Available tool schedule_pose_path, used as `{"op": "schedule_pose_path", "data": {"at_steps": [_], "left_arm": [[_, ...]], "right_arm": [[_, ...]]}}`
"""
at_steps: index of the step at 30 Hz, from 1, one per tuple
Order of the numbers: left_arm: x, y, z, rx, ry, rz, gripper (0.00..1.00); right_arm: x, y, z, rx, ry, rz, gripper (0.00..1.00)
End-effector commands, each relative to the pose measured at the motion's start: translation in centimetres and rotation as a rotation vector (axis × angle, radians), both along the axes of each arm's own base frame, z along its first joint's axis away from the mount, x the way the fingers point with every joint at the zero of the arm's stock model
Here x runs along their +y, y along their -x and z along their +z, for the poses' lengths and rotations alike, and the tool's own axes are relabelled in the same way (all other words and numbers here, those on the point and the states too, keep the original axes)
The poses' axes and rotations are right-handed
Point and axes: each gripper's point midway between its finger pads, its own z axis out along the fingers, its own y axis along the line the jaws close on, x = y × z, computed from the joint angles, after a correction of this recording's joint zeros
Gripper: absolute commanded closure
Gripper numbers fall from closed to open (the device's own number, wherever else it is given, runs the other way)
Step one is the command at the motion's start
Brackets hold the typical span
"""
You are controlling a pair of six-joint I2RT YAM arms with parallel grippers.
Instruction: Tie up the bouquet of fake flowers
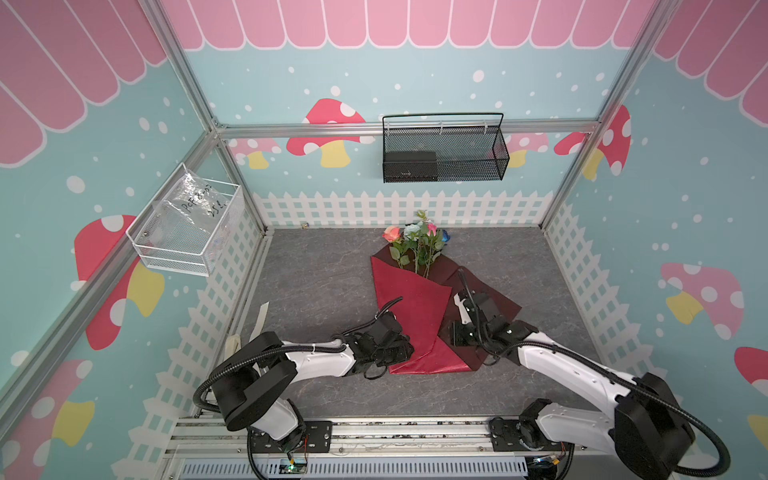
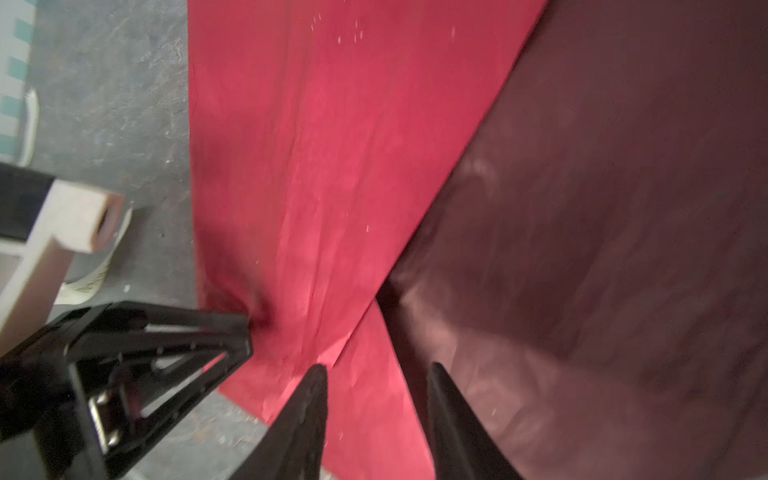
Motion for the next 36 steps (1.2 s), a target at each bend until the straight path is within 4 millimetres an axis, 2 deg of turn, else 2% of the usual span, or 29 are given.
{"op": "schedule_pose_path", "data": {"at_steps": [1, 4, 8, 14, 18, 30, 36], "left_arm": [[-2.0, -0.5, 1.5, -0.044, 0.044, -0.069, 0.63], [-3.2, -0.5, 1.2, -0.029, 0.066, -0.108, 0.64], [-4.3, -0.4, 1.1, -0.015, 0.100, -0.132, 0.65], [-4.4, -0.2, 0.5, 0.005, 0.075, -0.144, 0.65], [-4.1, 0.0, -0.1, 0.022, 0.063, -0.140, 0.65], [-4.0, 0.4, -0.9, 0.050, 0.054, -0.138, 0.65], [-3.7, 0.3, -0.9, 0.048, 0.042, -0.129, 0.66]], "right_arm": [[0.0, 3.6, -0.2, 0.116, -0.100, -0.069, 0.54], [-0.1, 6.0, -0.4, 0.157, -0.162, -0.099, 0.53], [-0.2, 8.1, -2.5, 0.220, -0.181, -0.116, 0.50], [-0.2, 9.0, -4.9, 0.270, -0.217, -0.167, 0.40], [-0.9, 9.2, -6.6, 0.291, -0.217, -0.225, 0.35], [-3.4, 6.5, -8.8, 0.195, -0.202, -0.426, 0.25], [-4.5, 4.6, -9.0, 0.122, -0.230, -0.466, 0.24]]}}
